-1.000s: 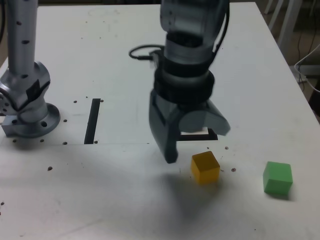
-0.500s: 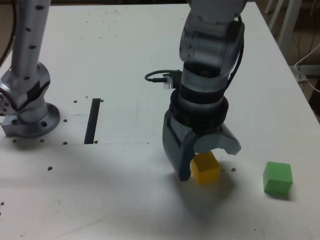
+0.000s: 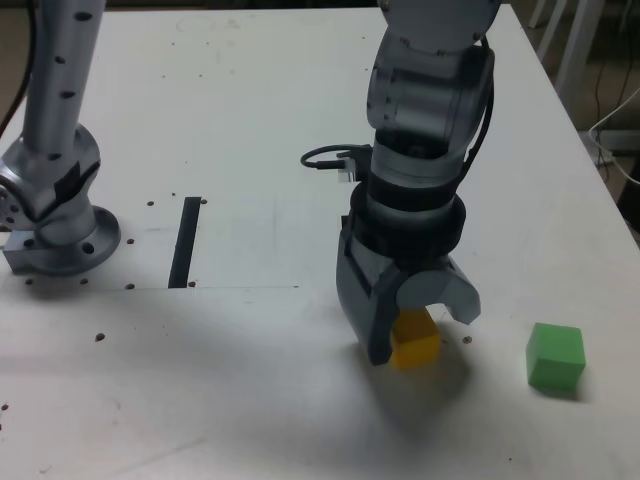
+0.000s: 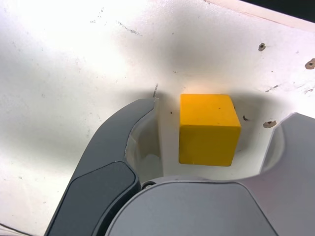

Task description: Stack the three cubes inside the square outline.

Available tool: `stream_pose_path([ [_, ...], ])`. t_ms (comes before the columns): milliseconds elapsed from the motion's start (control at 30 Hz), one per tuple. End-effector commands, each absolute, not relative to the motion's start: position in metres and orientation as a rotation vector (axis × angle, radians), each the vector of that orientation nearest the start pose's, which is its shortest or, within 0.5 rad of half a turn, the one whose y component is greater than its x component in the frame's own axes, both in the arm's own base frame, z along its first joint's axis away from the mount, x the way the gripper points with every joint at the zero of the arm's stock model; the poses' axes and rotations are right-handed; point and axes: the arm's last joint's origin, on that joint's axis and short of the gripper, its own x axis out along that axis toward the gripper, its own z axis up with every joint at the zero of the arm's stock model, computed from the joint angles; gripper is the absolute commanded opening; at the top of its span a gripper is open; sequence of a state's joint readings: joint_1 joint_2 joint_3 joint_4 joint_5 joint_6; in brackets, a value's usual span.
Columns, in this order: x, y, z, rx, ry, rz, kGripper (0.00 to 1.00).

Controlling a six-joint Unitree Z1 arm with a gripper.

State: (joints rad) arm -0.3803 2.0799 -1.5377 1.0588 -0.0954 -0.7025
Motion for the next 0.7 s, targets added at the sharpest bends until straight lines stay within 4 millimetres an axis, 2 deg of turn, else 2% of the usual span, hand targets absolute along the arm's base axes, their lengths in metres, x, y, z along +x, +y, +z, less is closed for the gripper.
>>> stream_pose_path([
  [0,0.3554,-0.1467,0.2237,-0.307,1.635,0.201,0.6],
  [333,0.3578,-0.1465,0.2181,-0.293,1.608,0.201,0.4],
  [567,0.3605,-0.1468,0.2197,-0.296,1.571,0.198,0.13],
  [667,0.3574,-0.1455,0.2218,-0.291,1.581,0.204,0.06],
])
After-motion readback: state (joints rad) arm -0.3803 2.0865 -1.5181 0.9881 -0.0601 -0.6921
